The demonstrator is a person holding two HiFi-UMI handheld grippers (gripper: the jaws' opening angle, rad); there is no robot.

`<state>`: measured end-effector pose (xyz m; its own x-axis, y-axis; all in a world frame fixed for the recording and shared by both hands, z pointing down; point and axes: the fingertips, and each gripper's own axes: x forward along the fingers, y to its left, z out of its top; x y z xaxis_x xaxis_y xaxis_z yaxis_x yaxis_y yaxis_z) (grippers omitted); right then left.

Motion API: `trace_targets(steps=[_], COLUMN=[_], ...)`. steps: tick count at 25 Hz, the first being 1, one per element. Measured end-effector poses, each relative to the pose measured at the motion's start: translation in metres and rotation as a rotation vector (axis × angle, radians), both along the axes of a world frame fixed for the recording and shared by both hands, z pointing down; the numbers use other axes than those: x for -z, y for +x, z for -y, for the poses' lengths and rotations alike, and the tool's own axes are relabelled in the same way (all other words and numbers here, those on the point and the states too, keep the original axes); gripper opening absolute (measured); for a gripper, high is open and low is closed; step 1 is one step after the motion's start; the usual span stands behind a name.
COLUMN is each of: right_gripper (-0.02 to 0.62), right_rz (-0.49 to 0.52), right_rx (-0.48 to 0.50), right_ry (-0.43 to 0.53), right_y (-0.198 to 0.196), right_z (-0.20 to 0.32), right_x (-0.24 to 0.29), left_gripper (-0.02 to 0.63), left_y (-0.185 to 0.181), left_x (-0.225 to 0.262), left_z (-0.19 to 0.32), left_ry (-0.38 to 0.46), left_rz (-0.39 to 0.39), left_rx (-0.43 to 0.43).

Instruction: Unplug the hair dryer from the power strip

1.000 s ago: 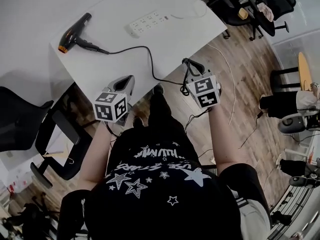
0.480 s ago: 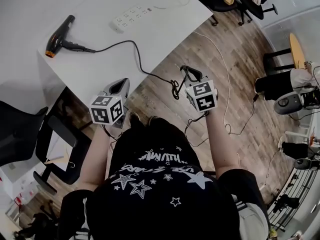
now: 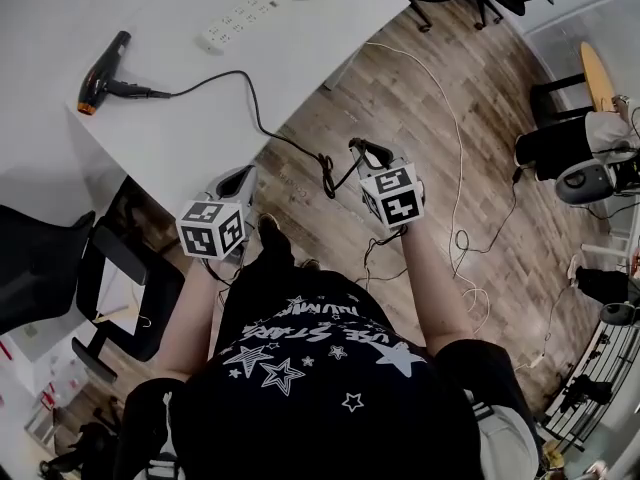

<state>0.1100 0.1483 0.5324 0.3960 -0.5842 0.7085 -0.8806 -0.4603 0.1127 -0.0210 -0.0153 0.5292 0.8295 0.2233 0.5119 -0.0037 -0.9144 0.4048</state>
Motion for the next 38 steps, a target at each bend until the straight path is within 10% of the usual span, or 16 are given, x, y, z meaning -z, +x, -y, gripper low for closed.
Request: trace_targets(steps=[38], right_gripper=[0.071], right_rz=[-0.059], right_rx=[0.052], right_ry=[0.037], right_y=[-0.125], right_z=[-0.063], right_x=[0.011], left_gripper=[0.008], left_y=[-0.135], left_x=[0.045], left_z=[-0.091], left_ry=[0.069], left_rz=[-0.125], left_rx=[0.165])
